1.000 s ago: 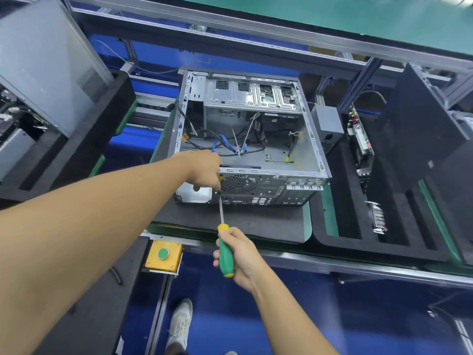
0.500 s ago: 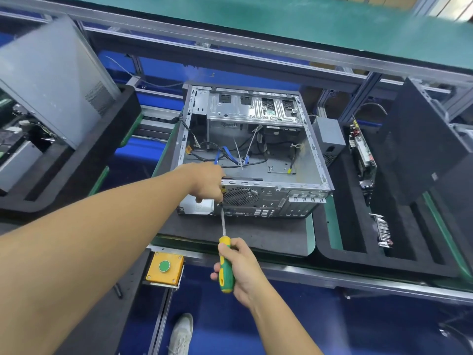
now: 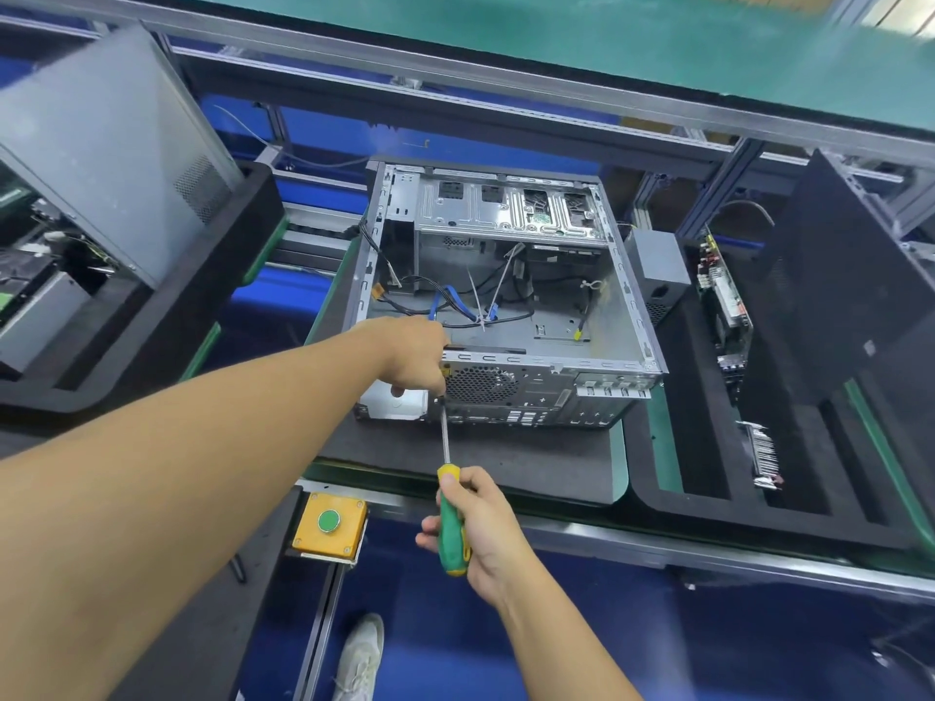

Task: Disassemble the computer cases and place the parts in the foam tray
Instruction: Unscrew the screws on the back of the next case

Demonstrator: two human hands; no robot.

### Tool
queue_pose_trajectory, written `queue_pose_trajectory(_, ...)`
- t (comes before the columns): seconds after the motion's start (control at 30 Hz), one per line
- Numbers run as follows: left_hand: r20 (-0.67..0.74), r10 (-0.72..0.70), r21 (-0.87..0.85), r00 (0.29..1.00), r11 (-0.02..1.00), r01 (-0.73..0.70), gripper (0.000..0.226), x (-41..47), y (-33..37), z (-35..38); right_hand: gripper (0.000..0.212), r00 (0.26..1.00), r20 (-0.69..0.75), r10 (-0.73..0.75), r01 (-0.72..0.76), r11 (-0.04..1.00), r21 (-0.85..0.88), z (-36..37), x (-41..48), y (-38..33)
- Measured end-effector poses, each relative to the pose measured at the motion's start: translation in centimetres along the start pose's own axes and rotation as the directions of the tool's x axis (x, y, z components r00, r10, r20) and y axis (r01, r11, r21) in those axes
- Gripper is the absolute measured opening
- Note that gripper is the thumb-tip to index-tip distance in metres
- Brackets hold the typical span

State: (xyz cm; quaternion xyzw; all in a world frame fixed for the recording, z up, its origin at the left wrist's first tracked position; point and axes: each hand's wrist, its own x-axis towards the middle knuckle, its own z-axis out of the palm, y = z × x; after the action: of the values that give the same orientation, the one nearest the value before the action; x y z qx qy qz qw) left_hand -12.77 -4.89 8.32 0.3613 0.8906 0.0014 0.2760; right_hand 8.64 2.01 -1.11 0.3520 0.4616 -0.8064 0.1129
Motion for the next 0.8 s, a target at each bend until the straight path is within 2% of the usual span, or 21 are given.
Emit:
queue_pose_trajectory(0.07, -0.002, -0.003, 0.003, 1.000, 1.000, 0.003, 0.021, 0.0, 0.1, 0.0, 0.017, 0.998, 0.061, 0.034, -0.038, 0.997, 0.064, 0.0, -0.1, -0.3)
queue_pose_trajectory(0.13, 0.000, -0.003, 0.001, 1.000, 1.000, 0.003, 0.021, 0.0, 0.0, 0.0, 0.029, 0.983, 0.155, 0.101, -0.124, 0.982, 0.146, -0.1, -0.3, -0.8)
queue_pose_trajectory(0.2, 0.002, 0.000, 0.000, 1.000, 1.000, 0.000, 0.020, 0.0, 0.0, 0.0, 0.037, 0.969, 0.203, 0.140, -0.170, 0.976, 0.137, -0.3, -0.2, -1.2)
queue_pose_trajectory(0.33, 0.001, 0.004, 0.004, 1.000, 1.000, -0.004, 0.021, 0.1, 0.0, 0.1, 0.032, 0.983, 0.161, 0.087, -0.107, 0.987, 0.122, -0.2, -0.2, -0.6)
queue_pose_trajectory(0.43, 0.008, 0.007, 0.004, 1.000, 1.000, -0.007, 0.023, 0.1, -0.1, 0.2, 0.013, 0.998, 0.054, 0.013, -0.020, 0.993, 0.114, -0.1, 0.0, 0.1)
queue_pose_trajectory(0.5, 0.012, 0.008, 0.006, 1.000, 1.000, -0.009, 0.024, 0.1, 0.0, 0.2, 0.016, 1.000, 0.022, -0.005, 0.004, 0.998, 0.060, 0.1, 0.1, 0.0)
queue_pose_trajectory(0.63, 0.006, 0.014, -0.002, 1.000, 1.000, -0.014, 0.025, 0.2, 0.0, 0.1, 0.017, 0.994, 0.086, 0.062, -0.073, 0.989, 0.127, 0.3, 0.0, -0.7)
queue_pose_trajectory(0.7, 0.004, 0.012, -0.004, 1.000, 1.000, -0.012, 0.025, 0.1, -0.1, 0.1, 0.028, 0.985, 0.141, 0.098, -0.117, 0.984, 0.135, 0.3, 0.0, -1.0)
queue_pose_trajectory(0.8, 0.002, 0.018, 0.002, 1.000, 1.000, -0.018, 0.026, 0.2, -0.1, 0.1, 0.026, 0.988, 0.134, 0.071, -0.086, 0.990, 0.115, 0.3, 0.2, -0.6)
